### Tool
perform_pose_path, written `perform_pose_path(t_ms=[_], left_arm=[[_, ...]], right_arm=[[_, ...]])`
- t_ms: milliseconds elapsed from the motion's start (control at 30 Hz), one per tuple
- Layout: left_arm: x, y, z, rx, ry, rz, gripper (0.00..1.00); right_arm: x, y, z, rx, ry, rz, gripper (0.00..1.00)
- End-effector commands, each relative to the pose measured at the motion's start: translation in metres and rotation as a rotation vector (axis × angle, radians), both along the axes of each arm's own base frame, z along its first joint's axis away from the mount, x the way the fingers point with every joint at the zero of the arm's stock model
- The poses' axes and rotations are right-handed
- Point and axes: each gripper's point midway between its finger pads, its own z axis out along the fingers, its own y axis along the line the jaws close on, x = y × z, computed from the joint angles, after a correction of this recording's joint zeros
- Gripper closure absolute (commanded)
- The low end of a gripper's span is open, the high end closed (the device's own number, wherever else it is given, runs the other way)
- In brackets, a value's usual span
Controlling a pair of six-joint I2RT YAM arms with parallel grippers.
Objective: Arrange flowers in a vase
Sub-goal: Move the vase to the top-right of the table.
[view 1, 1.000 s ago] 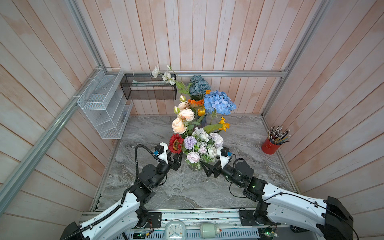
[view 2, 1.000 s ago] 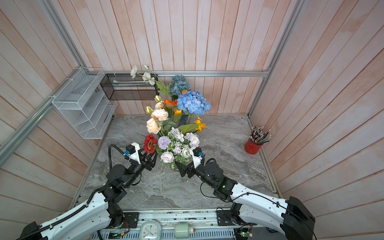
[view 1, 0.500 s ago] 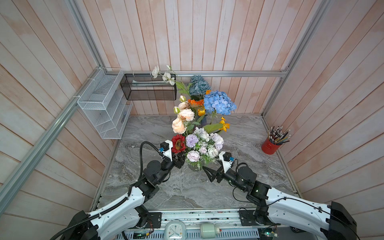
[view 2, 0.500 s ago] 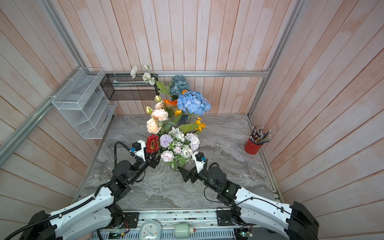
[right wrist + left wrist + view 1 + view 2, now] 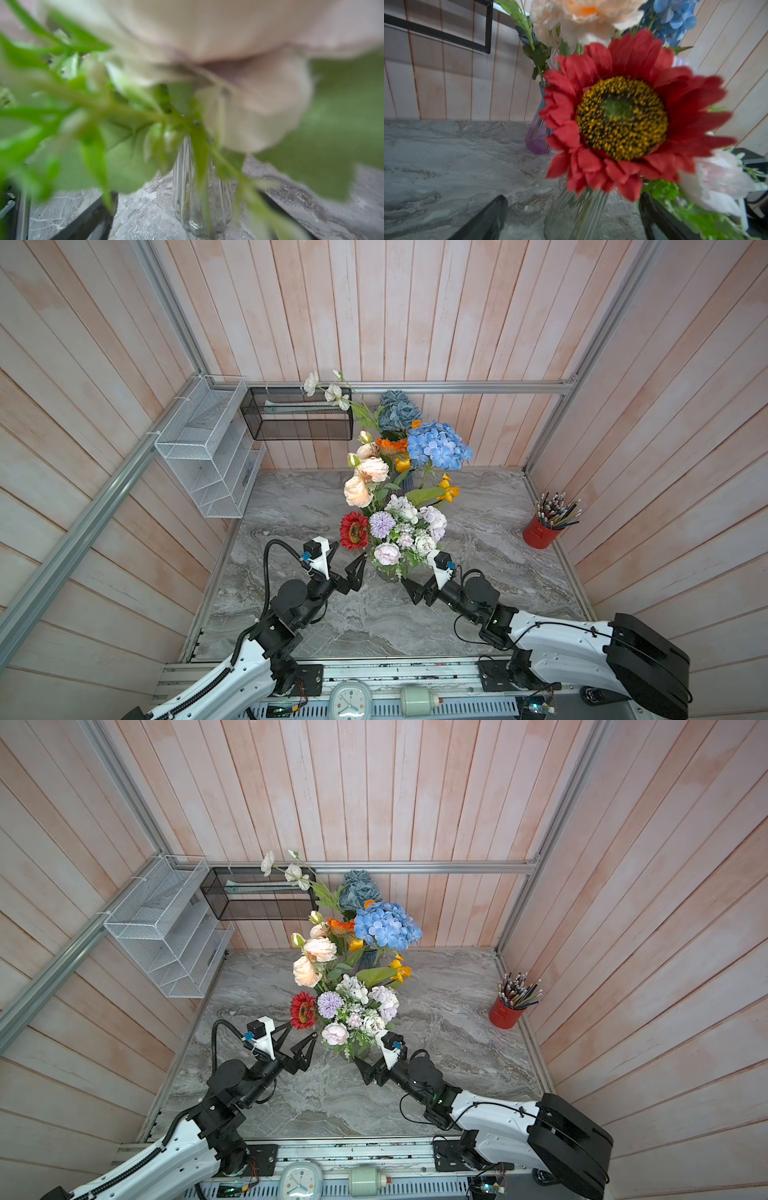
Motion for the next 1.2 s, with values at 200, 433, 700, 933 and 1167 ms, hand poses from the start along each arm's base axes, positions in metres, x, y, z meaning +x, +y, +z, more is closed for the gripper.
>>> perform_pose_path(t_ms=[200,433,700,933,1167], left_arm=[[0.008,0.025,-0.027,0.001,0.078,0.131,0.00],[0.018,0.023,-0.027,-0.017,0.070,0.127,0.00],[0.025,0.017,-0.024,-0.009,0.067,0.116,0.00],[0.025,0.017,-0.025,-0.010,0.065,0.114,0.00],[0.026,0.014,-0.025,-0.012,0.067,0.106,0.00]], right_arm=[[0.015,0.020,0.036,0.082,-0.144,0.021,0.02],[0.027,0.023,0.037,0.130,-0.154,0.011,0.02],[0.039,0.037,0.034,0.145,-0.203,0.014,0.02],[0.052,0.039,0.025,0.147,-0.195,-0.019,0.02],[0.069,0.037,0.017,0.165,-0.168,-0.082,0.03]])
